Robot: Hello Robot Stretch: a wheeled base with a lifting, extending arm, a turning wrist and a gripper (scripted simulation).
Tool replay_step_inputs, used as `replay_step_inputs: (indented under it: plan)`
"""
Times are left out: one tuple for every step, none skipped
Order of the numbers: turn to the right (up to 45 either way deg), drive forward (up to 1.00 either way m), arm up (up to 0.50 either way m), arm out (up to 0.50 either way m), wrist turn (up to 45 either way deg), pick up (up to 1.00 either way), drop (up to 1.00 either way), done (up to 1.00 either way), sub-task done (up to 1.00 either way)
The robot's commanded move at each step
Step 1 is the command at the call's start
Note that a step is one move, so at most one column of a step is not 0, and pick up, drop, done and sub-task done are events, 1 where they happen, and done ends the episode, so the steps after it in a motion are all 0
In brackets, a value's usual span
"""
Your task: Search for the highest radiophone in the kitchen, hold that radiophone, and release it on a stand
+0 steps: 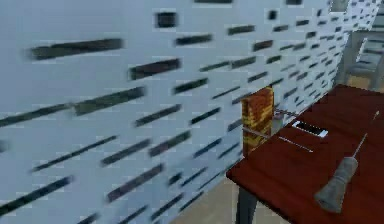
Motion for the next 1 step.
replay_step_inputs:
  plan:
    - [27.0,0.0,0.0,0.0,0.0,0.0,0.0,0.0,0.0]
